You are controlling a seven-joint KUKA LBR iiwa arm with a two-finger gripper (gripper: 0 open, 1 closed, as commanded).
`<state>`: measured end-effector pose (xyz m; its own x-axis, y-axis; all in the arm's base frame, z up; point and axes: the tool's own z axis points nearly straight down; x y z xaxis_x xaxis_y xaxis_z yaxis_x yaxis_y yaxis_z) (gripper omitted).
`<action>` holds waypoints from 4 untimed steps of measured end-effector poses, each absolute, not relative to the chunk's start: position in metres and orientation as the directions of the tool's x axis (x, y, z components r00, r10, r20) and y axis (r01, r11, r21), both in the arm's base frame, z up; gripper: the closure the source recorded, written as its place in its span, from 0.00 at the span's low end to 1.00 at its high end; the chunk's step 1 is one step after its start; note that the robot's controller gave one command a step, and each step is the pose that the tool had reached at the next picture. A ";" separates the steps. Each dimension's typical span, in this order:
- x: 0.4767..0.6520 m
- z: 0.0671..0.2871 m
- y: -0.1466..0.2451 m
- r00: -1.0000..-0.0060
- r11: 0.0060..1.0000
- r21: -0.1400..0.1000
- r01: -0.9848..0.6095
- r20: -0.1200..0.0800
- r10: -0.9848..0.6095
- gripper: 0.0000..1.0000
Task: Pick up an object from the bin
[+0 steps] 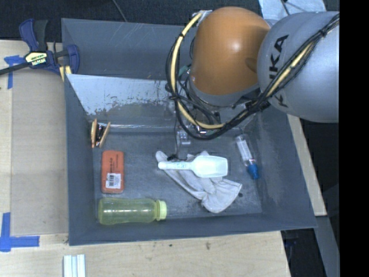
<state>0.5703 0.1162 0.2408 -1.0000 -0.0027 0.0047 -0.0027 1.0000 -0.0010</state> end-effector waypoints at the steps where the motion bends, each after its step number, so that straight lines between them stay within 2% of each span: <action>1: 0.571 0.246 0.116 -1.000 1.000 0.001 0.000 -0.003 0.000 0.00; 2: 0.572 0.205 0.100 -1.000 1.000 0.002 -0.014 -0.011 -0.014 0.00; 3: 0.564 0.143 0.077 -1.000 1.000 0.001 -0.006 -0.005 -0.006 0.00; 4: 0.568 0.116 0.074 -1.000 1.000 0.000 -0.017 0.001 -0.017 0.00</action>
Offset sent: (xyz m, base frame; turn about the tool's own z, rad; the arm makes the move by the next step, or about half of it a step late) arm -0.0009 -0.0414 -0.1026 -0.0257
